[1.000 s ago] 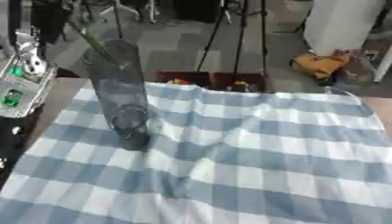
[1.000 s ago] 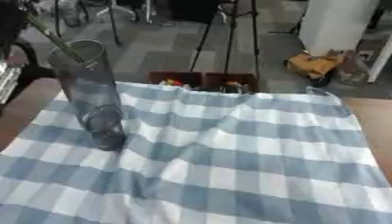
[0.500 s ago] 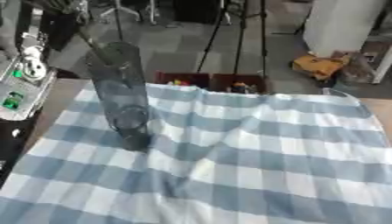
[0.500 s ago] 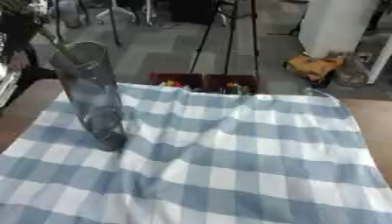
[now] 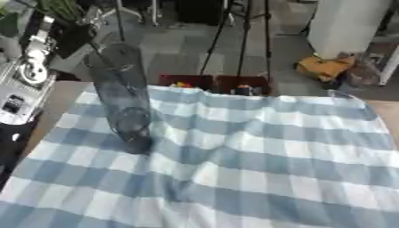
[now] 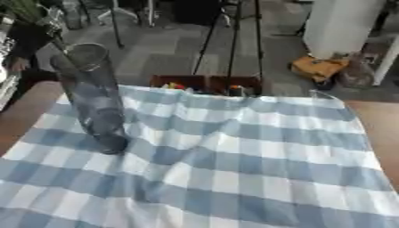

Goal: Arrange flowers into the vase.

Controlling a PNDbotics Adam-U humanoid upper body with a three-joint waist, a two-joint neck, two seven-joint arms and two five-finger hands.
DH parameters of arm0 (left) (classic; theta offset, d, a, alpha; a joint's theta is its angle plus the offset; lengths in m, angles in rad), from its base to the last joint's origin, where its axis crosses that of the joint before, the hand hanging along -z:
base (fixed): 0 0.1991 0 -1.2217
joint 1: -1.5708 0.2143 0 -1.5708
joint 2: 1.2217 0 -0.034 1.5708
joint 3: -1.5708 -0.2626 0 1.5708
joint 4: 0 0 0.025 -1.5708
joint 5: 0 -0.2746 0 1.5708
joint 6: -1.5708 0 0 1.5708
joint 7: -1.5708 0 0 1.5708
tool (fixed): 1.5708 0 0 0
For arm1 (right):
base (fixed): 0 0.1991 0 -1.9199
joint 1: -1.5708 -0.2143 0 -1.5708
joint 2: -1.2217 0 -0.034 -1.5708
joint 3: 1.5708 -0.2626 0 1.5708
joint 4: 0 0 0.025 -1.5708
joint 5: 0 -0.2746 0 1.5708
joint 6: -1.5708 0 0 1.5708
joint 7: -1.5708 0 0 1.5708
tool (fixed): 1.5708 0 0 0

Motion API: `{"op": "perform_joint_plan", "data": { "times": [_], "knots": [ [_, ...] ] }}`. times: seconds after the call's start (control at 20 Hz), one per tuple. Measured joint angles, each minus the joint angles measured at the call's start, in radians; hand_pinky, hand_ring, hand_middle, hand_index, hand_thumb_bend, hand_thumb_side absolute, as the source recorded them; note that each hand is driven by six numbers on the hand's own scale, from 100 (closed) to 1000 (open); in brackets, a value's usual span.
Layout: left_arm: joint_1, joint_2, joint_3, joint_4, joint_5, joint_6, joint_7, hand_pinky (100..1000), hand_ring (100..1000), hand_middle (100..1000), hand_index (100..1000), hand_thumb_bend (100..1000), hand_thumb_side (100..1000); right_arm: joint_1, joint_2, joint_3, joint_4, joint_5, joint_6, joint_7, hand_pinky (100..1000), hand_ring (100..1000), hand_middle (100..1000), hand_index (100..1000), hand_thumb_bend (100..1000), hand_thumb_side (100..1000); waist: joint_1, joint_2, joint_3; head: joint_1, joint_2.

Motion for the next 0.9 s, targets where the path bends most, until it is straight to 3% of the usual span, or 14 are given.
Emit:
{"op": "perform_joint_plan", "data": {
  "times": [0.3,0.9],
  "knots": [
    [0.001,0.009,-0.006,-0.001,-0.019,0.020,-0.086,129,513,568,665,100,599,0.007,0.000,-0.001,-0.002,0.000,0.006,-0.003,775,557,462,763,100,1000,0.005,-0.004,0.003,-0.003,0.001],
    [0.001,0.031,-0.012,-0.007,-0.030,0.033,-0.232,186,560,618,697,100,574,0.016,0.000,-0.005,-0.008,0.001,0.022,-0.014,775,556,461,762,100,1000,0.011,-0.018,0.011,-0.005,0.002]
  ]
}}
